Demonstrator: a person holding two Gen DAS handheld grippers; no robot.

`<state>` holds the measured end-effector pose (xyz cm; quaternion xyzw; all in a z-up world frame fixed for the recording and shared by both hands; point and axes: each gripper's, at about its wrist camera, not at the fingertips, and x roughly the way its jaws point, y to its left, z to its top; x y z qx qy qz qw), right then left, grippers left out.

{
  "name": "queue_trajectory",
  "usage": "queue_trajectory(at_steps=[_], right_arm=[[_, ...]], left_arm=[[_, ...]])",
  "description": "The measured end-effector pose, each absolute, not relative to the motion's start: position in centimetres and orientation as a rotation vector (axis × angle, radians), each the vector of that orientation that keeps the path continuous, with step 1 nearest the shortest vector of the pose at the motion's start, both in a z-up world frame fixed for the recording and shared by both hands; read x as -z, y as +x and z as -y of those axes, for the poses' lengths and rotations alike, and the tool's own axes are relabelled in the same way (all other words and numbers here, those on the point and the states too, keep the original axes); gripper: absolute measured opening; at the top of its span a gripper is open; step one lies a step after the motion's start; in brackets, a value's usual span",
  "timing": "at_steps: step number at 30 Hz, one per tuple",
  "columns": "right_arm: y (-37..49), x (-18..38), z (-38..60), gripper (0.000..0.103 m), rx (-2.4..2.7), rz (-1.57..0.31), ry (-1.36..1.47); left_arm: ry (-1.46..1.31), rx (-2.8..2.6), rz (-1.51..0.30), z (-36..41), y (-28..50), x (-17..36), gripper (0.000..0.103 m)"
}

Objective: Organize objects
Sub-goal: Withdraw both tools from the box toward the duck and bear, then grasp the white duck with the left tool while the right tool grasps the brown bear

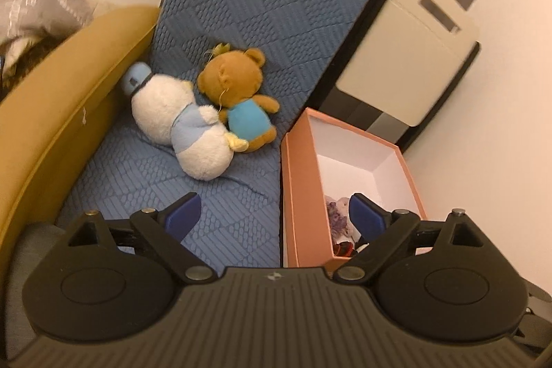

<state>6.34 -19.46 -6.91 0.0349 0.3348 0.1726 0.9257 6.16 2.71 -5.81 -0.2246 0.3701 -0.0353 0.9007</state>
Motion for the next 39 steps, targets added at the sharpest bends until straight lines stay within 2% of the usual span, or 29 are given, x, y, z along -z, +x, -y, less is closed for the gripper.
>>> queue_trajectory(at_steps=[11,13,16,25,39], right_arm=[[13.6,9.3,17.5,0.087,-0.361,-0.711,0.022],[15.2,9.9,17.0,0.079,-0.363,-0.719,0.006],[18.1,11.4,16.1,0.075,-0.36,-0.747,-0.025],[25.9,16.0,13.0,0.07,-0.354,-0.796,-0.113],[37.1,22.7,7.9,0.069,-0.398,-0.854,-0.18]], left_arm=[[-0.549,0.033,-0.839,-5.1,15.1,10.6,0.095],[-0.569,0.026,-0.857,-5.6,16.9,12.0,0.095],[-0.614,0.009,-0.888,-6.6,19.2,14.1,0.095],[-0.742,-0.046,-0.966,-10.0,25.7,21.3,0.095],[-0.922,-0.104,-0.995,-13.0,30.0,28.2,0.095]])
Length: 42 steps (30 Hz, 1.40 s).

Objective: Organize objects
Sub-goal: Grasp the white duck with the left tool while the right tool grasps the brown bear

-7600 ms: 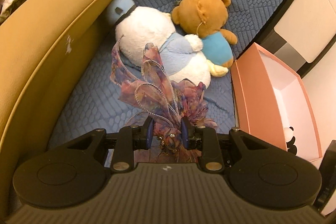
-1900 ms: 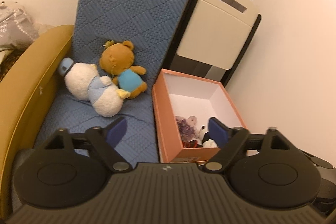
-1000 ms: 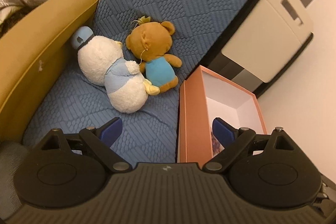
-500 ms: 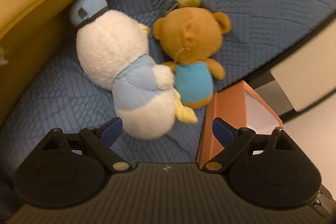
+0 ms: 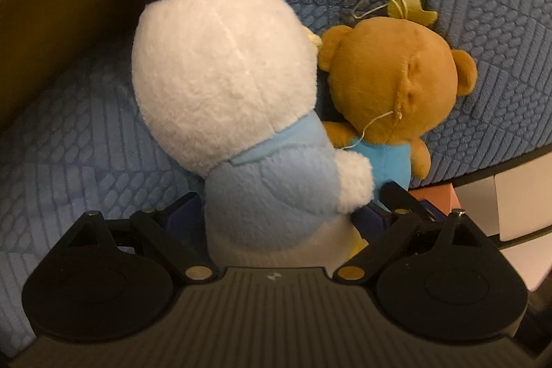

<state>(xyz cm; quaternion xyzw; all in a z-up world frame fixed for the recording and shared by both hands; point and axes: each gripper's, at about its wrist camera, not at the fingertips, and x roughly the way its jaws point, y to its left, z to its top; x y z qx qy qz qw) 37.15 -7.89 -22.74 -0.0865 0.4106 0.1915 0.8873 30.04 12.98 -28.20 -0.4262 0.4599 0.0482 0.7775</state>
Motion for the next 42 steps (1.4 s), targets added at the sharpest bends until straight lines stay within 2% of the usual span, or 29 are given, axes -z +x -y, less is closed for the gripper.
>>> queue_trajectory(at_steps=[11,15,17,19,22,42], right_arm=[[40.5,25.1,6.7,0.073,-0.451,-0.873,-0.237],[40.3,25.8,6.2,0.072,-0.472,-0.863,-0.309],[40.4,25.8,6.1,0.068,-0.473,-0.87,-0.312],[40.3,25.6,5.9,0.056,-0.464,-0.873,-0.324],[40.0,24.6,5.9,0.049,-0.448,-0.899,-0.308],[25.6,21.9,9.7,0.047,-0.354,-1.02,-0.11]], left_arm=[[-0.994,-0.071,-0.959,-12.6,31.3,30.0,0.094],[-0.962,-0.072,-0.96,-12.3,31.4,29.6,0.089],[-0.951,-0.075,-0.959,-12.3,31.2,29.3,0.086],[-0.932,-0.079,-0.959,-12.1,31.0,28.8,0.085],[-0.892,-0.079,-0.959,-11.9,30.4,27.7,0.083],[-0.665,-0.021,-1.03,-13.6,19.2,21.6,0.081]])
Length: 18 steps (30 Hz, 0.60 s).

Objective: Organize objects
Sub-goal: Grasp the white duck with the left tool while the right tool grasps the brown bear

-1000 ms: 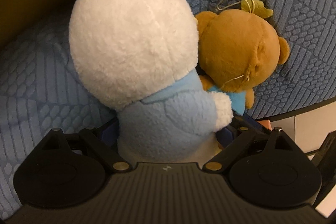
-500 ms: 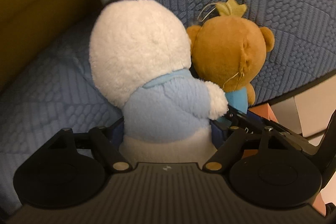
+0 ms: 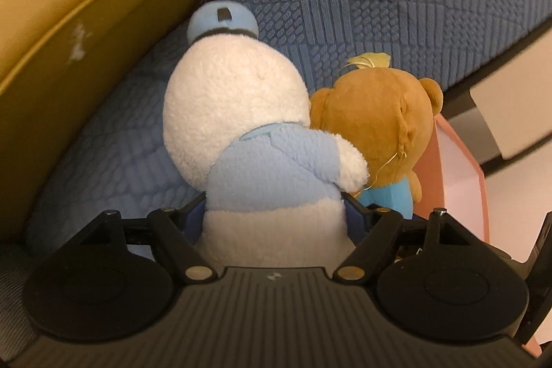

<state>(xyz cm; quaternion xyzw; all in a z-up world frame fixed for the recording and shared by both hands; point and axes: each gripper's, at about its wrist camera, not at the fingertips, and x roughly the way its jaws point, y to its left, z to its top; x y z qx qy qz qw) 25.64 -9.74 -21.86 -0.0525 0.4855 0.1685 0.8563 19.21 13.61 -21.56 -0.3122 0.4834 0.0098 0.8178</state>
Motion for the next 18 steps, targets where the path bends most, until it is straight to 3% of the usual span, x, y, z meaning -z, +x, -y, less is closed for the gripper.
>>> queue_trajectory(at_steps=[9,18], right_arm=[[19.7,23.0,10.8,0.048,-0.312,-1.078,-0.013],[19.9,23.0,10.8,0.065,-0.338,-1.058,-0.048]], left_arm=[[-0.596,0.021,-1.07,-13.4,15.5,21.1,0.082],[-0.657,0.07,-1.09,-13.2,16.4,21.6,0.094]])
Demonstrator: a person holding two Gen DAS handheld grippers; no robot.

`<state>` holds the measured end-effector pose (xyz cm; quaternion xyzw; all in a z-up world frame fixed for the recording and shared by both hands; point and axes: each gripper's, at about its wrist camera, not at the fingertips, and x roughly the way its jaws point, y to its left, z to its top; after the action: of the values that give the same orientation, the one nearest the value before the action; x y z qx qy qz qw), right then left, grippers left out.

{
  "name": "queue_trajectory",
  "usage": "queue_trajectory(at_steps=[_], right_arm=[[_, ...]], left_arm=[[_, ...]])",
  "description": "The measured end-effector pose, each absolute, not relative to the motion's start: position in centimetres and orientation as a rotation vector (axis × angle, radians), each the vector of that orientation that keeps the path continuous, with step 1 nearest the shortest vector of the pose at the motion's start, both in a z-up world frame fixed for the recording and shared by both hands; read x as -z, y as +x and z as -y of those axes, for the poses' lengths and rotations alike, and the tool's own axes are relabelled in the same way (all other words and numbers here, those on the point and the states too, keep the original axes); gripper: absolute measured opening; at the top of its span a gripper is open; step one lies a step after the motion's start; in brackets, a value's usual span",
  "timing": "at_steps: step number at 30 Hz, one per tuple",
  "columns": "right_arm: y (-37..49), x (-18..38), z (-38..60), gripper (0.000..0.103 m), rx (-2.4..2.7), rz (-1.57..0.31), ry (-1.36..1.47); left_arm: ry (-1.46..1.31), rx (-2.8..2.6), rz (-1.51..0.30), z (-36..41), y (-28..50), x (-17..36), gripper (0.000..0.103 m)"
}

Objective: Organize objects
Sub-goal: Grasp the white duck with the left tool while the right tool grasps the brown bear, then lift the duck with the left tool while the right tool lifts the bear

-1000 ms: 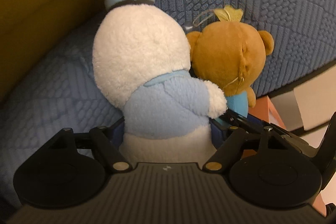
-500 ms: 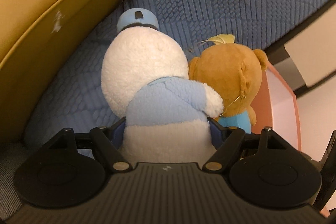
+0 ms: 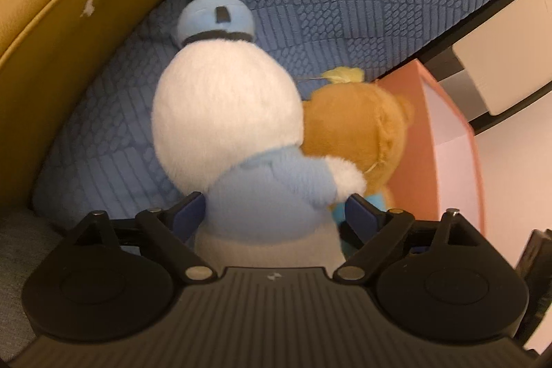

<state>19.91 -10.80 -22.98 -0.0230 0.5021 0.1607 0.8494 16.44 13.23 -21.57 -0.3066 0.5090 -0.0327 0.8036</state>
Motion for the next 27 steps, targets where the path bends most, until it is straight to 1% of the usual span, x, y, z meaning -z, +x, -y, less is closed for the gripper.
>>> queue_trajectory(at_steps=[3,4,6,16,27], right_arm=[[20.4,22.9,10.9,0.066,-0.338,-1.036,-0.081],[20.4,22.9,10.9,0.069,-0.343,-1.023,-0.09],[20.5,22.9,10.8,0.072,-0.361,-1.002,-0.105],[23.0,24.8,10.0,0.072,-0.364,-1.003,-0.169],[24.4,26.6,9.5,0.074,-0.374,-1.043,-0.137]], left_arm=[[-0.68,0.043,-1.066,-13.3,16.5,21.2,0.096],[-0.698,0.038,-1.062,-13.3,17.1,21.4,0.096],[-0.735,0.029,-1.055,-13.7,17.5,21.6,0.096],[-0.727,-0.027,-1.101,-13.2,20.4,23.4,0.097],[-0.639,-0.082,-1.157,-12.6,22.3,24.8,0.098]])
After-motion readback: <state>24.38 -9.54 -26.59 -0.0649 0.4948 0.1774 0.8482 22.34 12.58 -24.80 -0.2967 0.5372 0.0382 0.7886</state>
